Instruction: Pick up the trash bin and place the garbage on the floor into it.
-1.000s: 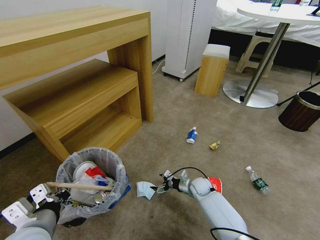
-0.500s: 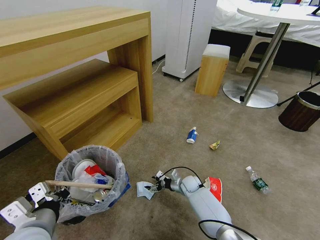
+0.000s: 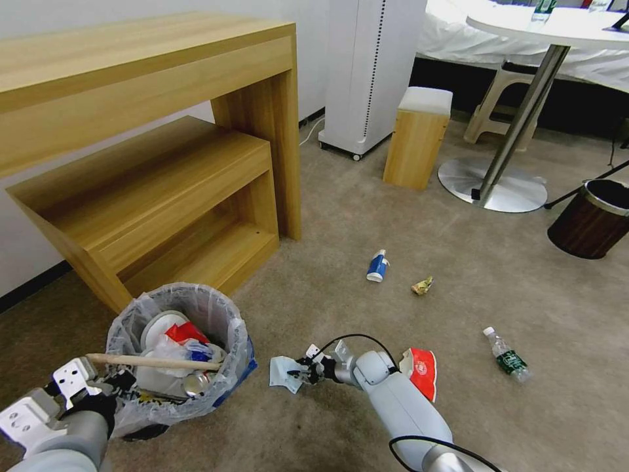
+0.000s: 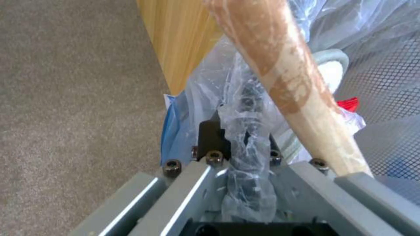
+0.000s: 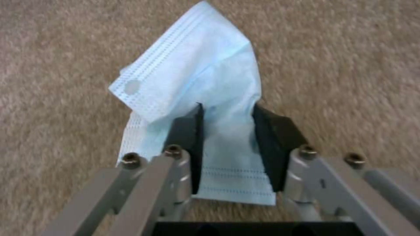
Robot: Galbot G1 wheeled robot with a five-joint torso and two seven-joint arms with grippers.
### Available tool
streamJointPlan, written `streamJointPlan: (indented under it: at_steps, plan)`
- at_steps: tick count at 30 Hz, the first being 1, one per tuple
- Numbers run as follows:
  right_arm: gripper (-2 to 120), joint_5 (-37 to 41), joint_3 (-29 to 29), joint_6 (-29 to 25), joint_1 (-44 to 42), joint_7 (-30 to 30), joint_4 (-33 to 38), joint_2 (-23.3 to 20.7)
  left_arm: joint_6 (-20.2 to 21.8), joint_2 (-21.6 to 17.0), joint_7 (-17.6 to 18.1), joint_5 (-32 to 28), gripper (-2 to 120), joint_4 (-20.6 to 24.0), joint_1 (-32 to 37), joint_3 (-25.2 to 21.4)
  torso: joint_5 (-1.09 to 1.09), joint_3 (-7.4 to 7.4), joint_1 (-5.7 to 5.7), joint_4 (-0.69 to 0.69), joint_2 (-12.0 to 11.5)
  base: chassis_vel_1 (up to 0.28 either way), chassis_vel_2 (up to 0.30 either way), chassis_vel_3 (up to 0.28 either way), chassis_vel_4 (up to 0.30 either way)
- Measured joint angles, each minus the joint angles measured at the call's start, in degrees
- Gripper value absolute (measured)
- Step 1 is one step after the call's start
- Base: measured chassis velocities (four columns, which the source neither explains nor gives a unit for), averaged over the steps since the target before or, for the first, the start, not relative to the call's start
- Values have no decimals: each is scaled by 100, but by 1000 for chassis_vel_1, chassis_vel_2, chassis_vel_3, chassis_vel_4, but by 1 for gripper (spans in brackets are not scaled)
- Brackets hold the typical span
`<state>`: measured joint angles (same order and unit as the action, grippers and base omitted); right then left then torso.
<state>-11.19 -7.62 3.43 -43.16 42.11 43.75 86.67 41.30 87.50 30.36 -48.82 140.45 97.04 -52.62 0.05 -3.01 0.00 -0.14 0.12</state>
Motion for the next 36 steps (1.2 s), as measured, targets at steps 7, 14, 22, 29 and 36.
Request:
streamJointPlan:
  at_steps: [7, 14, 22, 29, 36]
  plan:
    - [5, 40, -20, -8, -78, -22, 117, -120, -14, 26, -1, 117, 1, 30, 6, 108, 0, 0, 0, 0, 0, 0, 0, 0, 0]
    - [0, 416, 26, -54, -275, -224, 474, -367, -55, 32, -1, 191, 1, 31, 24, 161, 0, 0, 0, 0, 0, 0, 0, 0, 0]
    - [0, 1829, 254, -1260, -1155, 539, 2945, -1204, -110, 59, 10, 316, 1, -134, 4, 385, 1, 0, 0, -1, 0, 0, 0, 0, 0]
    - [0, 3746, -97, -1822, -1436, 2427, 4667, -1879, -133, 147, 23, 403, 1, -251, 37, 703, 0, 0, 0, -2, 0, 0, 0, 0, 0]
    - [0, 4515, -154, -1672, -1318, 2635, 5335, -1758, -135, 246, 82, 393, 1, -260, 140, 1019, 0, 0, 0, 0, 0, 0, 0, 0, 0]
